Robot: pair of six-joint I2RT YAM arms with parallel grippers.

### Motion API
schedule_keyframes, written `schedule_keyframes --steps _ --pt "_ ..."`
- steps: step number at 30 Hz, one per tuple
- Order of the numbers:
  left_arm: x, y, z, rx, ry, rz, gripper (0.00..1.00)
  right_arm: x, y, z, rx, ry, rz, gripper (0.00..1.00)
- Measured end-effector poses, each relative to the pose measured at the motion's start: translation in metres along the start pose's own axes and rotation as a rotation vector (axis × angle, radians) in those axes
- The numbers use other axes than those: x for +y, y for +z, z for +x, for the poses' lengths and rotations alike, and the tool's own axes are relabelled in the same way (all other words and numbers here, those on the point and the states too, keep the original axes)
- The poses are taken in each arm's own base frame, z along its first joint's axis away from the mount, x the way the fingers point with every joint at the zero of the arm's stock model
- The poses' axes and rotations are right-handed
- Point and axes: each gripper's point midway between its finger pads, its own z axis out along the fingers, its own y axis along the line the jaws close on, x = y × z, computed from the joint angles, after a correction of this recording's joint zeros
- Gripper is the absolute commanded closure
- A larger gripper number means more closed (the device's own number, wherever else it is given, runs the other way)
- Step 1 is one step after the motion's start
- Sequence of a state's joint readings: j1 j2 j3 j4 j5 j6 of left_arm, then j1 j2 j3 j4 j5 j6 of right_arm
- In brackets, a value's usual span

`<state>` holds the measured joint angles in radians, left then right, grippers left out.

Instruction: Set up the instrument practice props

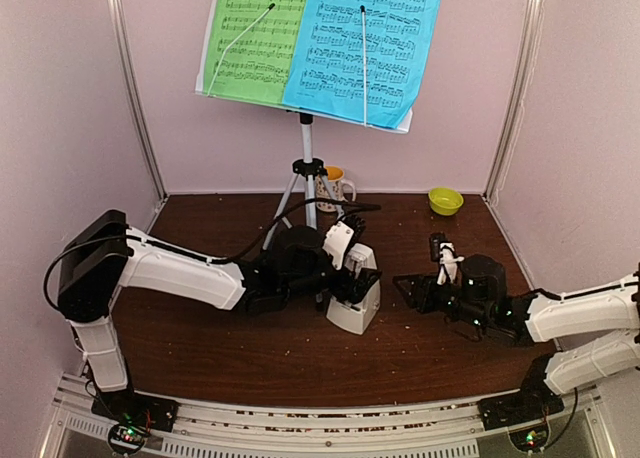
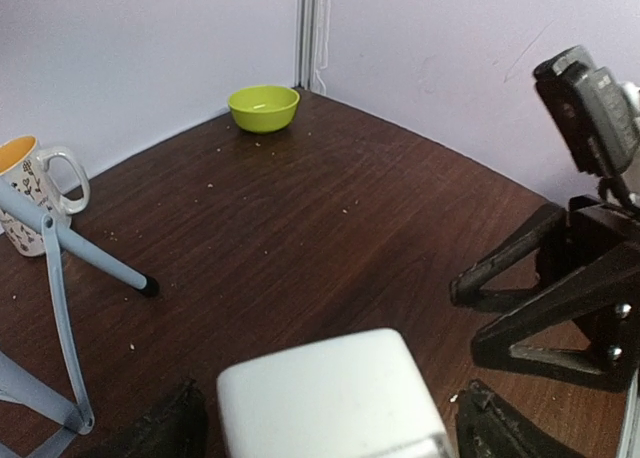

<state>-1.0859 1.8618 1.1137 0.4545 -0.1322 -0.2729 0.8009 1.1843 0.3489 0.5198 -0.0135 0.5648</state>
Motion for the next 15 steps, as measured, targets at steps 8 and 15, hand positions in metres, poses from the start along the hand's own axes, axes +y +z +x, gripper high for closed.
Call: schedule_keyframes --steps 8,15 --pt "0.006 0.021 0.011 0.052 -0.006 -0.086 0.35 -0.031 -0.017 -0.001 -0.050 -0.048 0.135 0.41" --pt "0.008 0.023 0.009 0.065 -0.001 -0.117 0.70 -0.042 -0.016 0.011 -0.024 -0.074 0.168 0.41"
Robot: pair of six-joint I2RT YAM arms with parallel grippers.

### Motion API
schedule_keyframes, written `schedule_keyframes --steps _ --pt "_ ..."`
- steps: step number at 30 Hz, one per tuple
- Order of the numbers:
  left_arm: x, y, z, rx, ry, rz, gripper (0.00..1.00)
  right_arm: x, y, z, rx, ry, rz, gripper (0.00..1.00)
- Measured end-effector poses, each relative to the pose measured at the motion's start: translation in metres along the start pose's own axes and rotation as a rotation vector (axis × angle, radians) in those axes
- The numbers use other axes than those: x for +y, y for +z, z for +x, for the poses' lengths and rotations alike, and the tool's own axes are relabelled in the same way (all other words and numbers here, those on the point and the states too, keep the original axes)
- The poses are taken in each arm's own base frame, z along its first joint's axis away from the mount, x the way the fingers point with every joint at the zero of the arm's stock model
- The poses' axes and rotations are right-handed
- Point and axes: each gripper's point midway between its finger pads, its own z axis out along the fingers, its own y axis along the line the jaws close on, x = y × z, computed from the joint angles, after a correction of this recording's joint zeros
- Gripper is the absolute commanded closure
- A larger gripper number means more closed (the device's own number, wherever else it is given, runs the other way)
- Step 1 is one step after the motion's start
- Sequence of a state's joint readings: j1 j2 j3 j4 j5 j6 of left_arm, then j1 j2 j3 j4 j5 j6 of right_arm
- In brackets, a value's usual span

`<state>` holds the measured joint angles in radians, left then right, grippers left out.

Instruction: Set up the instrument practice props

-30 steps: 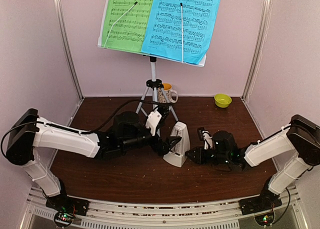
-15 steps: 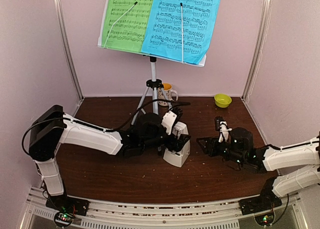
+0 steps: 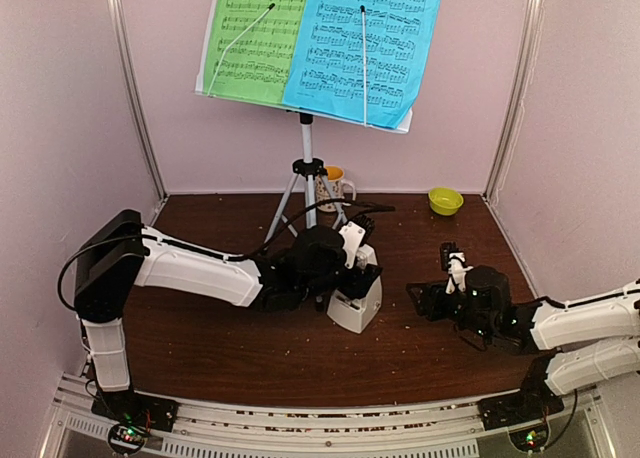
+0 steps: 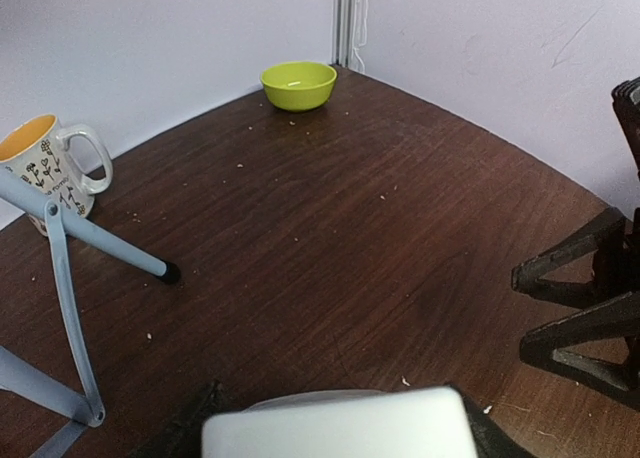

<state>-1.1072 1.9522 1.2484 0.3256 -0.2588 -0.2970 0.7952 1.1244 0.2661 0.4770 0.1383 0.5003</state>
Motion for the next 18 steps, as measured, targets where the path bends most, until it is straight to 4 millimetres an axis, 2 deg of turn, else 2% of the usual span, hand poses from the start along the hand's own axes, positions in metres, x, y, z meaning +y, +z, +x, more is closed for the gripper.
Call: schedule_keyframes --steps 3,6,18 --pt "0.000 -0.001 -0.001 -0.002 0.007 0.000 0.80 0.000 0.002 0.006 0.010 0.000 -0.011 0.40" --pt "-0.001 -0.001 -0.002 -0.003 0.021 0.002 0.84 0.003 0.003 0.010 0.009 0.003 -0.038 0.40" --pt "-0.006 -0.009 -0.023 -0.057 0.140 0.001 0.98 0.028 -0.001 -0.012 -0.074 0.029 -0.165 0.40"
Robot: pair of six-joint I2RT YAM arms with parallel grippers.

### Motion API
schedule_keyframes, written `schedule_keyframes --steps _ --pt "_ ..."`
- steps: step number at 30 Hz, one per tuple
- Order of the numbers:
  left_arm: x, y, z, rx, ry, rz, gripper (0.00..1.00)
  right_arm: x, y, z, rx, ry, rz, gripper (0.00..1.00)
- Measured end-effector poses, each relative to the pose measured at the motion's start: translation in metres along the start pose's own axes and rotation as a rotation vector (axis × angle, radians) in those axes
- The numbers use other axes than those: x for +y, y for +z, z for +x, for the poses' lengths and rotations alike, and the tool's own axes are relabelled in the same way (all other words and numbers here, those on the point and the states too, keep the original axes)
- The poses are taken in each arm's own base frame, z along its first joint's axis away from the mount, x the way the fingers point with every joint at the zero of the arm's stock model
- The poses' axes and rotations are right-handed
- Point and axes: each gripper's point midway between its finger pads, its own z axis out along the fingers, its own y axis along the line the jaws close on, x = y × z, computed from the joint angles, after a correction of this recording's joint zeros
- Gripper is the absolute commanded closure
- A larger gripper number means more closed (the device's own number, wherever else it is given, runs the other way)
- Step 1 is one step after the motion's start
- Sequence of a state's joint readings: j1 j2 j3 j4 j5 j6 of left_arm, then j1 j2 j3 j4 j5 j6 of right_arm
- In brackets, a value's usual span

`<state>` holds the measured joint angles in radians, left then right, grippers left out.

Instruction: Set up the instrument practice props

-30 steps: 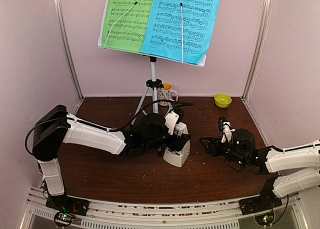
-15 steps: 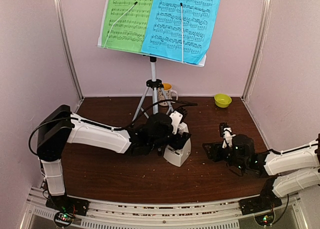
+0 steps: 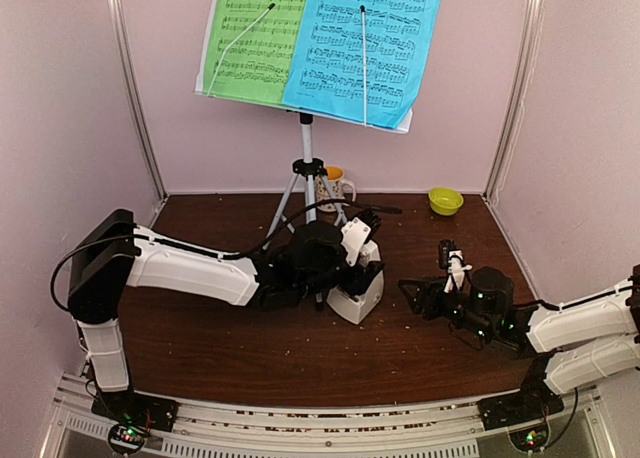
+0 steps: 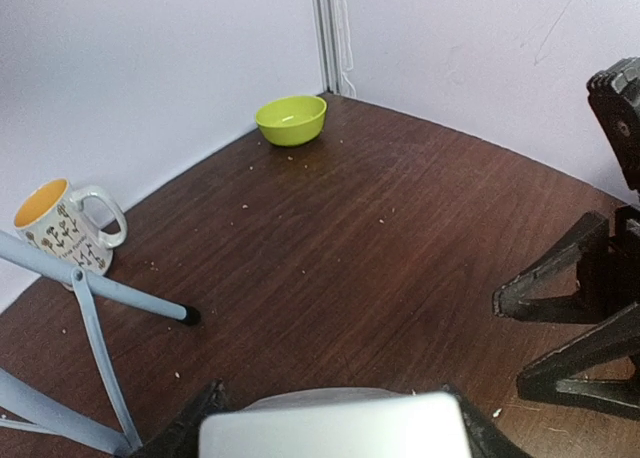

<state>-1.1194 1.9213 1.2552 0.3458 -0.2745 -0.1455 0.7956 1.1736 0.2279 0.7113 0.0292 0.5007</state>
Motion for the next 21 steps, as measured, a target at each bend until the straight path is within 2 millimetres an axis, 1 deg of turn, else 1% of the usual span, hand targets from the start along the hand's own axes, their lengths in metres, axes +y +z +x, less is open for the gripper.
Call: schedule_keyframes --steps 4,11,13,17,21 --pt "-0.004 -0.006 -0.015 -0.031 0.073 -0.008 0.99 0.003 0.003 0.002 0.002 0.002 -0.020 0.40" --pt "-0.009 -0.012 -0.044 -0.093 0.130 -0.019 1.00 0.003 0.011 0.017 0.045 -0.002 -0.024 0.40" --pt "-0.009 -0.012 -0.049 -0.105 0.132 -0.020 1.00 0.004 0.013 0.021 0.056 -0.004 -0.027 0.41" --pt "-0.009 -0.013 -0.051 -0.111 0.134 -0.020 1.00 0.007 0.020 0.027 0.073 -0.005 -0.028 0.44" --pt "-0.010 -0.013 -0.051 -0.110 0.134 -0.019 1.00 0.009 0.027 0.022 0.058 0.011 -0.024 0.46"
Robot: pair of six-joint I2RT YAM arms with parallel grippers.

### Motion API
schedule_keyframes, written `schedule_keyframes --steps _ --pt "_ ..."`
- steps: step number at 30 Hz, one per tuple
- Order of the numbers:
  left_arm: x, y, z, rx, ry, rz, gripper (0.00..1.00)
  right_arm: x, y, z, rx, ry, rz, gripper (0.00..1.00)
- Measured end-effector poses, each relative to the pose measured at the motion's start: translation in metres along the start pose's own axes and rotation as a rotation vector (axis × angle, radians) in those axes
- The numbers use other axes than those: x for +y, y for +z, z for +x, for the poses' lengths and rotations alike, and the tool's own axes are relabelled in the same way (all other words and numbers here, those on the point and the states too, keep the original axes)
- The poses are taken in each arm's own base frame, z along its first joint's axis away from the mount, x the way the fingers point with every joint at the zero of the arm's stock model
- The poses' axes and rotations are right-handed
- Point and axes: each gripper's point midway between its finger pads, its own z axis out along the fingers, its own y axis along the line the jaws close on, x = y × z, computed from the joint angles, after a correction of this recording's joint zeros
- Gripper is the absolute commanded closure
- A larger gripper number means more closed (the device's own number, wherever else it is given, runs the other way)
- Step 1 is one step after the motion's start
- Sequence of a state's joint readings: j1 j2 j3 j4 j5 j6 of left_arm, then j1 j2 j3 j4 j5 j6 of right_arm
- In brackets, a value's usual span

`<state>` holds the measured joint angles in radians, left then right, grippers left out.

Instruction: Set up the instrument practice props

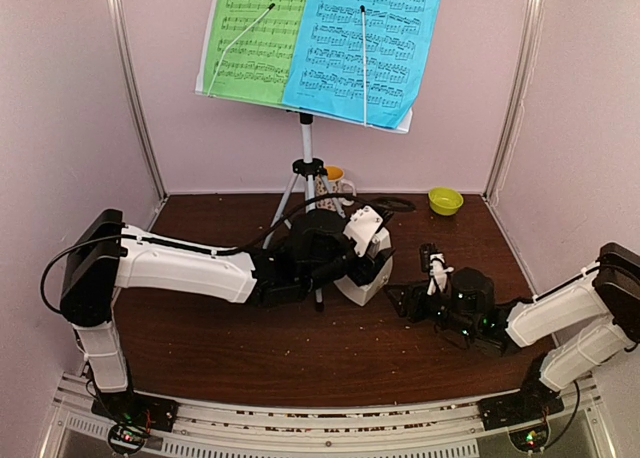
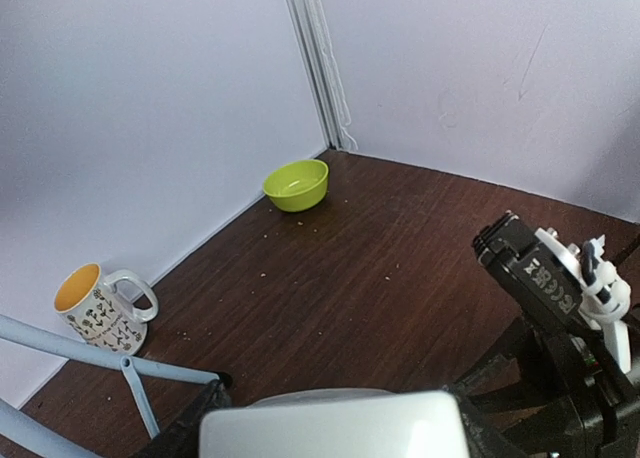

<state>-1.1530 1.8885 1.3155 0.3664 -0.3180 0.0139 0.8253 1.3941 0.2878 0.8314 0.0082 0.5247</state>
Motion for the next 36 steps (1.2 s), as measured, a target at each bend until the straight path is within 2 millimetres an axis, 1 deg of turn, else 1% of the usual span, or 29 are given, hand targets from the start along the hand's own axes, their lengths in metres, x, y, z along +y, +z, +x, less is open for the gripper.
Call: schedule_keyframes --steps 3,6,8,11,16,17,18,22,25,27,36 --pt "0.000 0.000 0.000 -0.001 0.000 0.003 1.00 0.000 0.002 -0.006 -0.021 0.006 0.014 0.51" --pt "0.000 -0.002 -0.004 -0.008 -0.002 0.006 1.00 -0.001 0.005 -0.011 -0.038 0.007 0.027 0.58" --pt "0.001 -0.004 -0.010 -0.020 -0.006 0.007 1.00 -0.001 0.007 -0.013 -0.042 0.006 0.034 0.63" --pt "0.003 -0.008 -0.019 -0.042 -0.012 0.004 1.00 0.000 0.010 -0.016 -0.048 0.008 0.037 0.65" --pt "0.005 -0.010 -0.029 -0.074 -0.020 0.005 1.00 0.000 0.011 -0.013 -0.038 0.006 0.040 0.76" --pt "0.005 -0.011 -0.031 -0.078 -0.022 0.007 1.00 -0.001 0.012 -0.012 -0.035 0.006 0.043 0.77" --pt "0.004 -0.011 -0.031 -0.081 -0.022 0.009 1.00 -0.001 0.012 -0.011 -0.033 0.004 0.045 0.77" --pt "0.004 -0.012 -0.034 -0.093 -0.025 0.016 1.00 -0.003 0.011 -0.012 -0.036 0.003 0.055 0.72" --pt "0.003 -0.012 -0.033 -0.092 -0.025 0.019 1.00 -0.003 0.010 -0.013 -0.038 -0.004 0.060 0.63" --pt "0.003 -0.012 -0.032 -0.090 -0.023 0.021 1.00 -0.002 0.009 -0.015 -0.040 -0.005 0.058 0.59" --pt "0.003 -0.012 -0.033 -0.096 -0.025 0.020 1.00 0.006 0.005 -0.019 -0.037 -0.029 0.028 0.58"
